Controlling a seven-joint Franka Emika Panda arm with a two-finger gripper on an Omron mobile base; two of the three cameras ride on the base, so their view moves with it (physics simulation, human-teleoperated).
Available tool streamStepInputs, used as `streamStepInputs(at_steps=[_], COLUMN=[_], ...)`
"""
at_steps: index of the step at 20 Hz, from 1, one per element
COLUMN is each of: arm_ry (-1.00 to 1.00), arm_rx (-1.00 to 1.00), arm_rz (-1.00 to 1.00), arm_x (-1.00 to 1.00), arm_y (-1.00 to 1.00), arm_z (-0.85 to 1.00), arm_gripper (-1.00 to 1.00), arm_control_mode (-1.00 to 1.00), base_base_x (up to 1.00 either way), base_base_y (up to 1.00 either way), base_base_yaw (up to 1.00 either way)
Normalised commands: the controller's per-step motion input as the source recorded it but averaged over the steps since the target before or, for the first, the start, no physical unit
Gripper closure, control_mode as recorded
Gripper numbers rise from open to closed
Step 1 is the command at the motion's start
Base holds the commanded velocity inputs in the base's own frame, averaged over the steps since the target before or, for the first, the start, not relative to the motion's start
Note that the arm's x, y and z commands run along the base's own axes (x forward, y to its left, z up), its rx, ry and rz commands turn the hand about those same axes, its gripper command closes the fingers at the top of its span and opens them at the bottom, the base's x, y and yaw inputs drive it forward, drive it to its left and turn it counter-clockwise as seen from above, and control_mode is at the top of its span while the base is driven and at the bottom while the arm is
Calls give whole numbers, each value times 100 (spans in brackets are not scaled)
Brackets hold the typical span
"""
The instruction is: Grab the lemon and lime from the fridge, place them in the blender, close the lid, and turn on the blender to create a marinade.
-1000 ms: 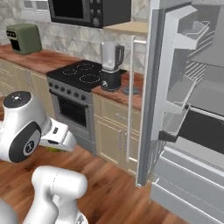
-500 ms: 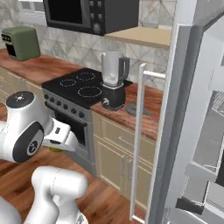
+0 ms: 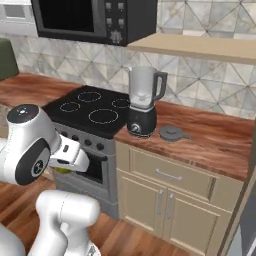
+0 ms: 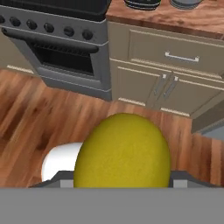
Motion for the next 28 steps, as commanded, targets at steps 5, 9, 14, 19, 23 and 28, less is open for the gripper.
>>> streamStepInputs(at_steps=[5, 9, 14, 19, 23, 28], arm_ry=[0, 0, 0, 0, 0, 1], arm_rx=[0, 0, 0, 0, 0, 0], arm_rz=[0, 0, 0, 0, 0, 0], arm_x=[0, 0, 0, 0, 0, 4], arm_y=[0, 0, 0, 0, 0, 0], arm_z=[0, 0, 0, 0, 0, 0], arm_gripper=[100, 100, 100, 100, 100, 100], arm_control_mode=[100, 100, 100, 100, 100, -100], base_base_x=[70, 74, 49, 62, 60, 19], base_base_y=[40, 5, -23, 0, 0, 0], base_base_yaw=[-35, -20, -17, -16, -22, -8])
